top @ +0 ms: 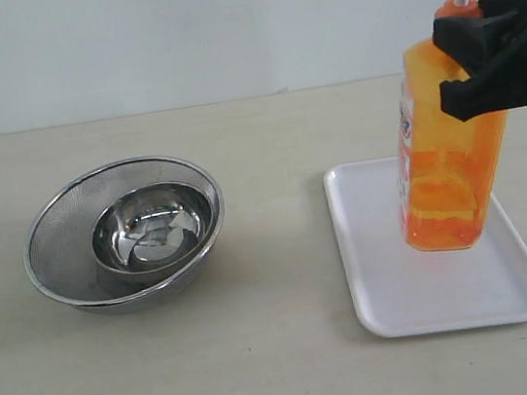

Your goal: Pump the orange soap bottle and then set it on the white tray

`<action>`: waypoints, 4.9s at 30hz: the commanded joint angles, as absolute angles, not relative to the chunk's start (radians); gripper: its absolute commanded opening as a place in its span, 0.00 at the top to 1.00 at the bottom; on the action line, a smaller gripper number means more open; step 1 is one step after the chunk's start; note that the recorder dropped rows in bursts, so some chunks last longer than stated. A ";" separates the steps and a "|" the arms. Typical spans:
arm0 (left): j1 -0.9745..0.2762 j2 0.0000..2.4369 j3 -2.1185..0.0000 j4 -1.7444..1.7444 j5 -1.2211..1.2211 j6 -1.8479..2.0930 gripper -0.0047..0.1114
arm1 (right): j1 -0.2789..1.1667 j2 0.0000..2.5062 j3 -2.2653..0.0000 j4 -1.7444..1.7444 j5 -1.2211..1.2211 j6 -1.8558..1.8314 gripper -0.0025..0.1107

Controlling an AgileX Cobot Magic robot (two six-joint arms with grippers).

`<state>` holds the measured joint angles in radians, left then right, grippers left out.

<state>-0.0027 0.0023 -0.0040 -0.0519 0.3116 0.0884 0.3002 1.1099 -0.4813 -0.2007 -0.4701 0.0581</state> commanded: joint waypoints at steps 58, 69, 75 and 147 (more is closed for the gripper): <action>-0.001 0.000 0.000 -0.062 0.310 0.082 0.92 | 0.208 1.291 -0.500 -0.348 -0.726 0.185 0.98; -0.001 0.000 0.000 -0.062 0.310 0.082 0.92 | 0.208 1.291 -0.500 -0.377 -0.698 0.185 0.61; -0.001 0.000 0.000 -0.062 0.310 0.082 0.92 | 0.208 1.291 -0.500 -0.410 -0.690 0.203 0.58; -0.001 0.000 0.000 -0.062 0.310 0.082 0.92 | 0.210 1.374 -0.350 -0.316 -0.666 0.361 0.05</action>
